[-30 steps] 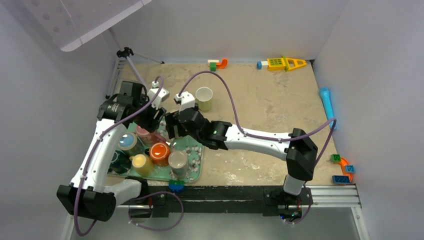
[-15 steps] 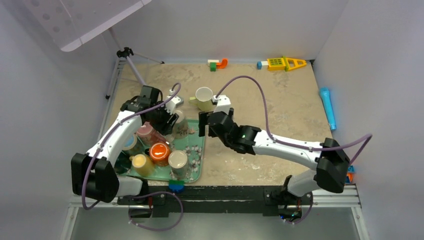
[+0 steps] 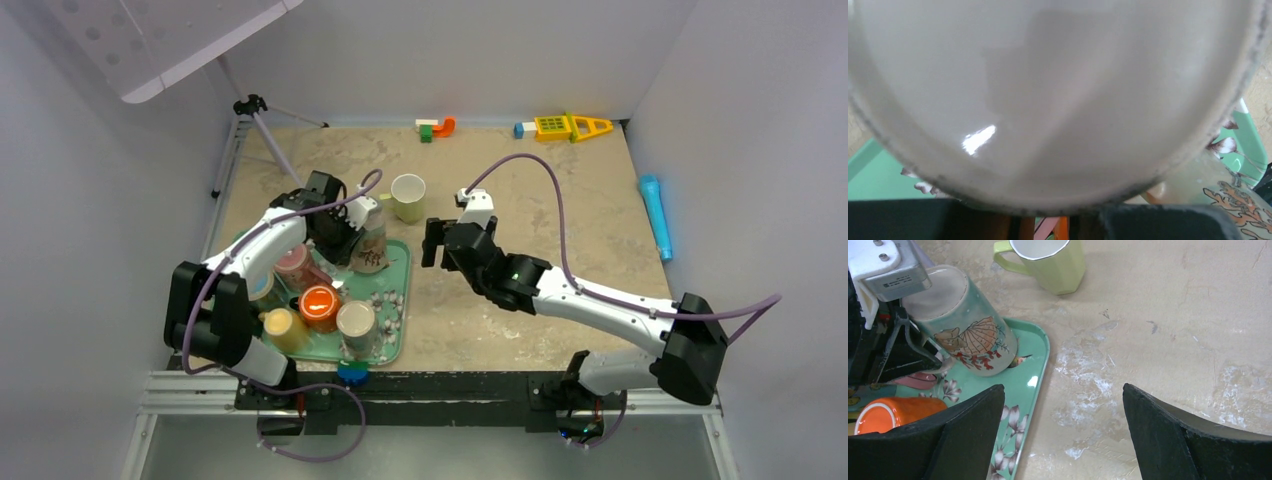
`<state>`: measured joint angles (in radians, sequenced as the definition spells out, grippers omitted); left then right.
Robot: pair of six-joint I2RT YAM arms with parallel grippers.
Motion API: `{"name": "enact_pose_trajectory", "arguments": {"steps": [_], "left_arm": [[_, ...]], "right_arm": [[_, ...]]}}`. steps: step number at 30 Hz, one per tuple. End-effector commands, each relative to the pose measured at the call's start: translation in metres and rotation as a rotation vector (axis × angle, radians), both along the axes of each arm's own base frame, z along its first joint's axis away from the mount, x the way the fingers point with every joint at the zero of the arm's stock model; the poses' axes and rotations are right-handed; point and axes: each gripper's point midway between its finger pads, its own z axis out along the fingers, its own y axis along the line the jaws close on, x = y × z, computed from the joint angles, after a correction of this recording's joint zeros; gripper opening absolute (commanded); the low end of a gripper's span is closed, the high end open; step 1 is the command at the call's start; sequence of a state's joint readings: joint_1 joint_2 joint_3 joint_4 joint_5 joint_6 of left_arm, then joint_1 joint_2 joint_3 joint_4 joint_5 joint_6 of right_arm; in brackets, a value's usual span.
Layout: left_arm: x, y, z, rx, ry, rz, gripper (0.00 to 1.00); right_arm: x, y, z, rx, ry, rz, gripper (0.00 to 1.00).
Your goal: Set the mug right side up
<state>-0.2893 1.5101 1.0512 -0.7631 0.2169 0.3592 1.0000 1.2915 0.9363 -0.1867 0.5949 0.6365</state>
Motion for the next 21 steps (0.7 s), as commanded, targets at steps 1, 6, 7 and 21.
{"name": "enact_pose_trajectory", "arguments": {"steps": [1, 6, 7, 21], "left_arm": [[0.010, -0.006, -0.002, -0.012, -0.001, 0.003, 0.15], [0.007, -0.022, 0.028, -0.116, -0.011, -0.021, 0.00], [0.007, -0.025, 0.039, -0.147, -0.020, -0.022, 0.00], [-0.027, -0.089, 0.218, -0.691, -0.174, -0.078, 0.00]], "right_arm": [[0.007, -0.007, 0.013, 0.022, -0.051, -0.039, 0.92], [0.007, -0.004, 0.016, 0.046, -0.059, 0.002, 0.93], [0.008, -0.002, 0.018, 0.058, -0.063, 0.011, 0.93], [-0.027, 0.033, 0.120, 0.499, -0.234, 0.357, 0.98]]}}
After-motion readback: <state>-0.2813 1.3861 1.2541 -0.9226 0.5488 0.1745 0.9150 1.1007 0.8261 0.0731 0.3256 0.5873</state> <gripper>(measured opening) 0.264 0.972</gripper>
